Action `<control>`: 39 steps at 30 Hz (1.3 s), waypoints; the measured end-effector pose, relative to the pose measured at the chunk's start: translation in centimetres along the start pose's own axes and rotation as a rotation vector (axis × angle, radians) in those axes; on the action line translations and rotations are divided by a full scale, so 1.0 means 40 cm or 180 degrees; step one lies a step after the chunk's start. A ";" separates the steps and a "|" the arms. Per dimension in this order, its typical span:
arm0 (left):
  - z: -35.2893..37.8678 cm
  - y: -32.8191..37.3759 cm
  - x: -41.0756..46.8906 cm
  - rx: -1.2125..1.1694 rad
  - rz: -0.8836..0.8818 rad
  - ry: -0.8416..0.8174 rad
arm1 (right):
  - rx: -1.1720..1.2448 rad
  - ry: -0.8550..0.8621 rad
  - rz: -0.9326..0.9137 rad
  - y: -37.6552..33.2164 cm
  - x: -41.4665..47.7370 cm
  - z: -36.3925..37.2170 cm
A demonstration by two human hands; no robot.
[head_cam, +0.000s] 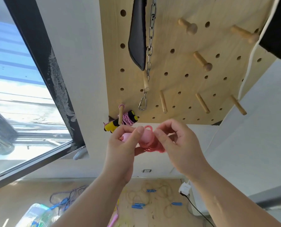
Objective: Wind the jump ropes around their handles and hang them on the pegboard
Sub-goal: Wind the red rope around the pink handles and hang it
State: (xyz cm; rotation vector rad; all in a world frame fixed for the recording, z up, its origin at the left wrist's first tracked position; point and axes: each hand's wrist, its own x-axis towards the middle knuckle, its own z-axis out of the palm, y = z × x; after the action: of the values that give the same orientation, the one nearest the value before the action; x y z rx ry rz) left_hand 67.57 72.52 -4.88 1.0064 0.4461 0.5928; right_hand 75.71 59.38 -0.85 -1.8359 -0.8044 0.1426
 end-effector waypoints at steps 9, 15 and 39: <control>0.016 -0.001 -0.030 0.0510 0.0225 -0.0352 | 0.0011 0.0032 0.0421 0.000 0.003 0.016; -0.029 0.011 0.017 0.1918 0.0426 -0.0974 | -0.0265 -0.0479 0.0415 0.011 0.024 -0.012; 0.075 0.071 0.122 0.1149 -0.0171 -0.0366 | 0.0257 0.0180 -0.0225 0.007 0.130 -0.050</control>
State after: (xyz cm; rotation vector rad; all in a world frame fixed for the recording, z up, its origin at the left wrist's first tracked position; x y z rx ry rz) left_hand 72.35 74.90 -1.34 1.3609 0.4865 0.4105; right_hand 80.73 60.81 1.13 -1.7259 -0.8114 0.0765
